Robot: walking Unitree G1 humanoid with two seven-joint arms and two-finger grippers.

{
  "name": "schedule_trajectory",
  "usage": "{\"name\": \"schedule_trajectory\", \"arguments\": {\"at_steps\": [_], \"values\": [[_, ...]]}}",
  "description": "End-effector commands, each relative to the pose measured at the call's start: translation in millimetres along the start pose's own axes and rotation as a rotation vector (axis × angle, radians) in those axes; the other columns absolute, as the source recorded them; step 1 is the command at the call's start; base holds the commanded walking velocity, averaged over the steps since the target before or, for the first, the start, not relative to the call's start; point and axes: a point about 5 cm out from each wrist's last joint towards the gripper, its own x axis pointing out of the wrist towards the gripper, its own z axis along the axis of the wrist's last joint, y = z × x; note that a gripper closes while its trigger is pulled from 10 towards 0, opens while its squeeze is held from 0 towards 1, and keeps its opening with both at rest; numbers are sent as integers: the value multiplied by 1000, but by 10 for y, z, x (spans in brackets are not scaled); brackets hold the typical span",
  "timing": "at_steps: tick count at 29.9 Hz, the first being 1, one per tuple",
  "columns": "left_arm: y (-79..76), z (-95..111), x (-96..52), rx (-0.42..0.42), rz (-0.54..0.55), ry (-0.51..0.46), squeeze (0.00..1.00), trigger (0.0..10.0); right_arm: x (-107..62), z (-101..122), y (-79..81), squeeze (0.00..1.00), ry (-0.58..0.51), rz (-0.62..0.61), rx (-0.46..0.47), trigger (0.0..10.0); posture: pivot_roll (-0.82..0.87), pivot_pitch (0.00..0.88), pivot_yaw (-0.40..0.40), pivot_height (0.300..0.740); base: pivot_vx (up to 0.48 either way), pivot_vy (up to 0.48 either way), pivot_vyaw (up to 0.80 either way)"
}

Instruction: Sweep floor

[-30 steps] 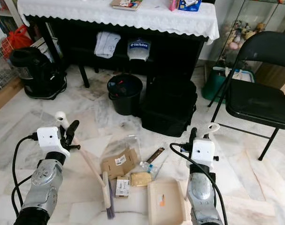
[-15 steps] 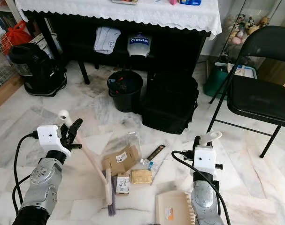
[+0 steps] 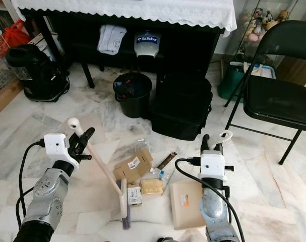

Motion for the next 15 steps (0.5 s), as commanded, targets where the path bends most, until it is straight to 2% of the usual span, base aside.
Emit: {"name": "schedule_trajectory", "arguments": {"at_steps": [1, 4, 8, 11, 15], "values": [[33, -15, -53, -28, -4, 10, 0, 10000, -76, -79, 38, 0, 33, 17, -13, 10000, -9, 169, 4, 740, 0, 0, 0], [28, -12, -58, -29, -34, 20, 0, 10000, -92, -111, 41, 0, 47, 19, -19, 10000, -3, 171, 4, 740, 0, 0, 0], [-59, 53, -45, -40, -171, 46, 0, 10000, -103, -138, 34, 0, 55, 14, -23, 10000, 0, 170, 7, 740, 0, 0, 0], [-102, 58, -45, -55, -218, 64, 0, 10000, -101, -143, 35, 0, 56, 13, -24, 10000, 2, 171, 8, 740, 0, 0, 0], [-198, 73, -67, -88, -337, 109, 0, 10000, -97, -151, 38, 0, 58, 11, -28, 10000, 7, 169, 8, 740, 0, 0, 0]]}}
